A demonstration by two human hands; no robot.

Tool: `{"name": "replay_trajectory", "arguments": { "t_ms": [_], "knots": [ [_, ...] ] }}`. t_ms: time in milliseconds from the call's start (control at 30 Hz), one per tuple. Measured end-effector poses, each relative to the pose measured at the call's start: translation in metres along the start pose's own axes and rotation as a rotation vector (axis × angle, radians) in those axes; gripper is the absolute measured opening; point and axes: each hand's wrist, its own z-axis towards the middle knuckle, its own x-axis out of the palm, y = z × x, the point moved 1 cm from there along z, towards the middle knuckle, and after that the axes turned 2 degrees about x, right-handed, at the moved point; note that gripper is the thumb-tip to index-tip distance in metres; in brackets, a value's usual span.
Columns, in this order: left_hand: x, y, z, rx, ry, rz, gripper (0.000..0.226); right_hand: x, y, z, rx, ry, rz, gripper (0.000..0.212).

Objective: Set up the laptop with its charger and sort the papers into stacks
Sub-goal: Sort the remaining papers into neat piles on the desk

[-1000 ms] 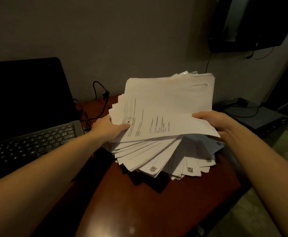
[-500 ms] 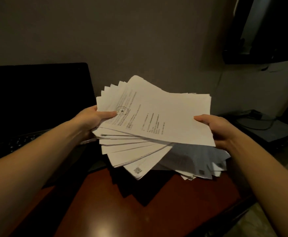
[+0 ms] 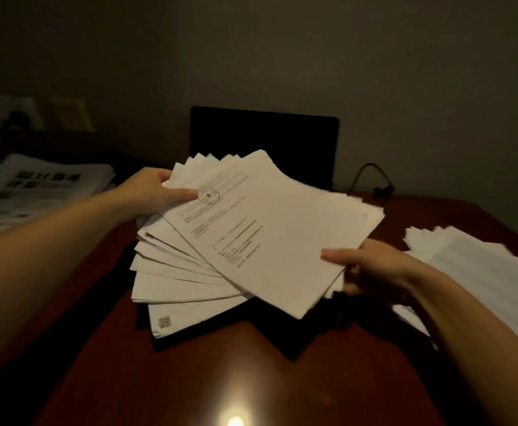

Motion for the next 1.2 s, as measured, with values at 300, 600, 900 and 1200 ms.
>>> {"name": "replay_trajectory", "arguments": {
  "t_ms": [300,600,900,1200],
  "knots": [
    [0.083,0.061,-0.038,0.184,0.191,0.572,0.073,0.057,0.024,0.050,-0.294,-0.328,-0.907,0.055],
    [0.077,0.051,-0.041,0.324,-0.047,0.485,0.055,0.092,-0.004,0.077,-0.138,-0.404,-1.206,0.088],
    [0.038,0.073,-0.057,0.016,-0.137,0.235,0.042,0.082,0.028,0.097,0.078,-0.531,-0.954,0.125],
    [0.060,0.062,-0.048,0.048,-0.021,0.154,0.040,0.070,0.038,0.113,0.000,-0.505,-0.822,0.067]
  ]
}}
